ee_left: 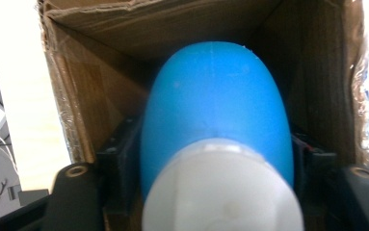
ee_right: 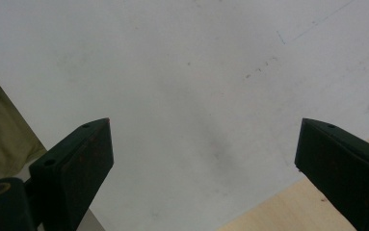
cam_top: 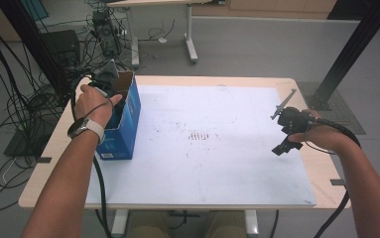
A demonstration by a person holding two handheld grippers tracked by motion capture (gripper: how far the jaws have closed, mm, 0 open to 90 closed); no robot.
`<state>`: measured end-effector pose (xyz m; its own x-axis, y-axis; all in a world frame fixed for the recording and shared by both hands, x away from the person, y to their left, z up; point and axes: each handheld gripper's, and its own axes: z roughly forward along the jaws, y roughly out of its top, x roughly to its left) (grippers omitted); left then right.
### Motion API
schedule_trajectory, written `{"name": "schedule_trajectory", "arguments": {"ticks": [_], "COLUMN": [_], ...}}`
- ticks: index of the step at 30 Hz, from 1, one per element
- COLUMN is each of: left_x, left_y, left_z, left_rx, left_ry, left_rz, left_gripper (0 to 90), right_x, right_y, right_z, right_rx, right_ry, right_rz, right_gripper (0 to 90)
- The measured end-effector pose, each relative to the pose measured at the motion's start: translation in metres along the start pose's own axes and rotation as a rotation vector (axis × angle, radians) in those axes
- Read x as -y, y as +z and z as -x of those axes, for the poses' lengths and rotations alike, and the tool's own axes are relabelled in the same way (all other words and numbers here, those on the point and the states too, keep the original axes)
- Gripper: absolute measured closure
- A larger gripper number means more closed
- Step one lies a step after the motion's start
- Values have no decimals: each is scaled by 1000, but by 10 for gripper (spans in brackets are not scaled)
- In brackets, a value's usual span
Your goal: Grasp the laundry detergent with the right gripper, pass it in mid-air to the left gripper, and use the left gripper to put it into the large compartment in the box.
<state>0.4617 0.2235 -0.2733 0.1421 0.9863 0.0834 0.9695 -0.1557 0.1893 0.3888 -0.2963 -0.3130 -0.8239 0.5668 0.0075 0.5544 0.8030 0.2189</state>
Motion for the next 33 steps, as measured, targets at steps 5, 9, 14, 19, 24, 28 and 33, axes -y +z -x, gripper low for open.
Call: {"name": "schedule_trajectory", "arguments": {"ticks": [5, 9, 14, 19, 24, 28, 33], "left_x": [0, 0, 2, 3, 3, 3, 4], "left_y": [-3, -5, -11, -18, -23, -27, -35], "left_z": [-1, -2, -7, -7, -8, -7, -6], "left_rx": [11, 21, 49, 61, 79, 82, 104], "left_ry": [5, 8, -9, 7, 19, 47, 76], "left_rz": [9, 14, 39, 46, 49, 54, 73], "left_gripper": [285, 280, 238, 192, 168, 158, 129], "right_x": [1, 0, 1, 2, 3, 4, 4], "right_y": [0, 0, 0, 0, 0, -2, -3], "right_z": [0, -1, -2, -2, -4, -5, -5], "right_rx": [-3, -2, -4, -1, 2, 5, 9], "right_ry": [-4, -9, -4, -5, -11, -13, -11], "right_rz": [-2, -1, 5, 2, -4, -2, -2], "right_gripper": [65, 65, 65, 65, 66, 66, 66]}}
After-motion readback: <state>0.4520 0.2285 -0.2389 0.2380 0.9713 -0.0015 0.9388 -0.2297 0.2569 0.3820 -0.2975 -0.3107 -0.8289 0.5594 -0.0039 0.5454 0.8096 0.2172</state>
